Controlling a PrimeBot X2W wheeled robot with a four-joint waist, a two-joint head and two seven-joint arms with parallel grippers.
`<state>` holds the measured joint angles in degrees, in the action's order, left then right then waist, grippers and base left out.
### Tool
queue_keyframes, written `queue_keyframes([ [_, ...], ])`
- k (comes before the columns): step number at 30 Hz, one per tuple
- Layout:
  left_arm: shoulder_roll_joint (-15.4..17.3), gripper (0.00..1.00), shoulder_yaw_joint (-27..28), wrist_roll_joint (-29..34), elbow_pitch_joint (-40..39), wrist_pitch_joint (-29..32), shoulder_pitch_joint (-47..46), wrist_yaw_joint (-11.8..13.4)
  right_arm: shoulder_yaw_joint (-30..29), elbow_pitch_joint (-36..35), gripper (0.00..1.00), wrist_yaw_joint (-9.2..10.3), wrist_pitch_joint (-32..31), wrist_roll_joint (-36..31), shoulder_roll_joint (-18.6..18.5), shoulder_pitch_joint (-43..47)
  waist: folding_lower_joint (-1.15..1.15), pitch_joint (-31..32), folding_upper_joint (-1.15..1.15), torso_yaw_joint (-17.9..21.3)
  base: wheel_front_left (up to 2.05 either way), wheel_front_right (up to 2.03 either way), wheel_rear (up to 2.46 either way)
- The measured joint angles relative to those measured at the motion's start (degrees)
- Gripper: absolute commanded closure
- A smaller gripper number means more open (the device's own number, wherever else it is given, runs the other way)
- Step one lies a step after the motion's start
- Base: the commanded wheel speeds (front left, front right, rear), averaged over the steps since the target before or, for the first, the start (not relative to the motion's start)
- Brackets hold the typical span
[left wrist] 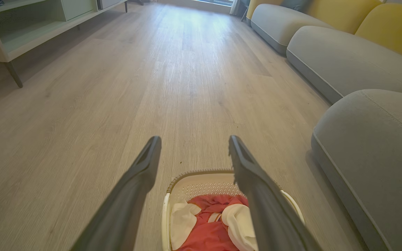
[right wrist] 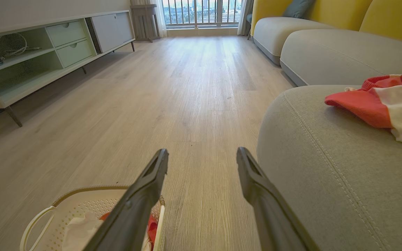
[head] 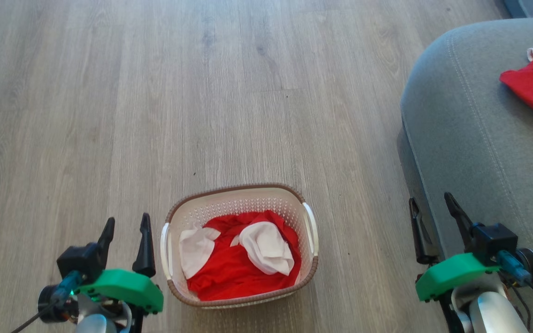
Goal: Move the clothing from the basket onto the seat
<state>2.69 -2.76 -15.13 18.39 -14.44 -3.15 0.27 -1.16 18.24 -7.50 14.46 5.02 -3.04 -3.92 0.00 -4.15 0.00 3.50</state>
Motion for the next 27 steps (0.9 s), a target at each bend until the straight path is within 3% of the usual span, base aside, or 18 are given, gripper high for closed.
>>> queue_keyframes([
  [13, -0.02, 0.0, -1.92, 0.64, -1.79, 0.0, -3.38, -0.02, -1.69, -2.83, 0.0, 0.0, 0.0, 0.01, 0.03, -2.79, 0.0, -6.36, 0.0, 0.3, 0.0, 0.0, 0.0],
  [27, -0.38, 0.0, -9.17, 6.11, 0.77, -0.01, -26.13, -0.59, -5.04, -10.23, 0.0, 0.0, 0.0, 0.0, -0.98, -19.18, 0.03, -29.61, 0.0, -0.41, 0.0, 0.0, 0.0],
])
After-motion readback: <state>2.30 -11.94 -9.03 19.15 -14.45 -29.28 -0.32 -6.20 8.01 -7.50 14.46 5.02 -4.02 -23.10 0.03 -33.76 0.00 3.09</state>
